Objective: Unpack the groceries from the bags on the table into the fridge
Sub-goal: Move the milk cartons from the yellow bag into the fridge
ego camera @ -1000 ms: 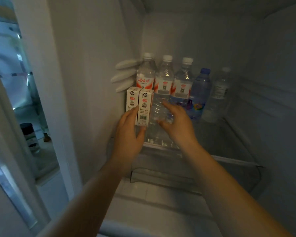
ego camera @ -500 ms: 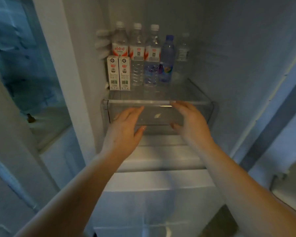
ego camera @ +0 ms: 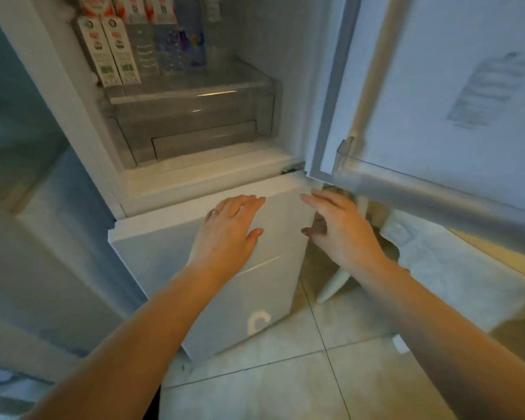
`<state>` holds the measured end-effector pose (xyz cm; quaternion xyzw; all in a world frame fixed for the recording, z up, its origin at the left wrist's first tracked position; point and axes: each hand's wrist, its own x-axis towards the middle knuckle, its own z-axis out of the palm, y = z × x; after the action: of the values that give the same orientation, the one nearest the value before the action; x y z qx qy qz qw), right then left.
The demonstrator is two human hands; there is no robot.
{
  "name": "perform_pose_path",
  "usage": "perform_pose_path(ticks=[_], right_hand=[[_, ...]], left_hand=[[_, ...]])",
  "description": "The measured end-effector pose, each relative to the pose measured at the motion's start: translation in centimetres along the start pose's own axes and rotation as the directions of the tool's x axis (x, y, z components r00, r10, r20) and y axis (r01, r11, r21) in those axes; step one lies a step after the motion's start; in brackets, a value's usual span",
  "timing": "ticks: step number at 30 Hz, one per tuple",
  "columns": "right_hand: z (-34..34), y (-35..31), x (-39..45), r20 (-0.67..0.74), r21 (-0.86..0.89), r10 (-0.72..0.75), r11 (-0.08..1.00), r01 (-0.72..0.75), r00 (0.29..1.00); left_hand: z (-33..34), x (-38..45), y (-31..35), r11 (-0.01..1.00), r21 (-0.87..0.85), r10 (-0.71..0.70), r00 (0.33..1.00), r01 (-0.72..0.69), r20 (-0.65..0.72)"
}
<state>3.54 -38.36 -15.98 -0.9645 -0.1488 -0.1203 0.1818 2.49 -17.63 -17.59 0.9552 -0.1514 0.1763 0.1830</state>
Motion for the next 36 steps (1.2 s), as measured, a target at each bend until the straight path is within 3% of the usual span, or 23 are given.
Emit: perform_pose_path(ticks=[6,11,16,22,30,36], right_hand=[[-2.2,6.5,-11.2,-0.056,-0.035,0.119,0.992,-0.121,0.991],[-5.4,13.7,-22.5,-0.061,-0.07,0.275,0.958,-0.279,0.959],[-10.8,21.8,-35.5,-0.074,-0.149,0.466,0.869,-0.472,0.882],[-14.9,29.7,-46.8,-0.058,-0.143,0.603,0.784,-0.604,0.796],[-17.3,38.8,-52.3,-0.03,-0.089,0.715,0.694,-0.714,0.698],[-19.0,48.0,-50.4,-0.041,-0.094,0.721,0.686,-0.721,0.691]], left_hand=[[4.9,-2.5,9.0,0.984,-0.085,0.164,0.982,-0.156,0.094],[10.2,-4.7,21.0,0.934,-0.2,0.335,0.922,-0.297,0.196],[15.7,-8.7,34.1,0.864,-0.259,0.49,0.841,-0.432,0.23],[20.9,-12.5,46.2,0.818,-0.339,0.562,0.772,-0.465,0.297],[26.6,-11.0,56.1,0.78,-0.364,0.622,0.694,-0.509,0.363],[32.4,-4.5,61.6,0.785,-0.36,0.617,0.697,-0.505,0.367]])
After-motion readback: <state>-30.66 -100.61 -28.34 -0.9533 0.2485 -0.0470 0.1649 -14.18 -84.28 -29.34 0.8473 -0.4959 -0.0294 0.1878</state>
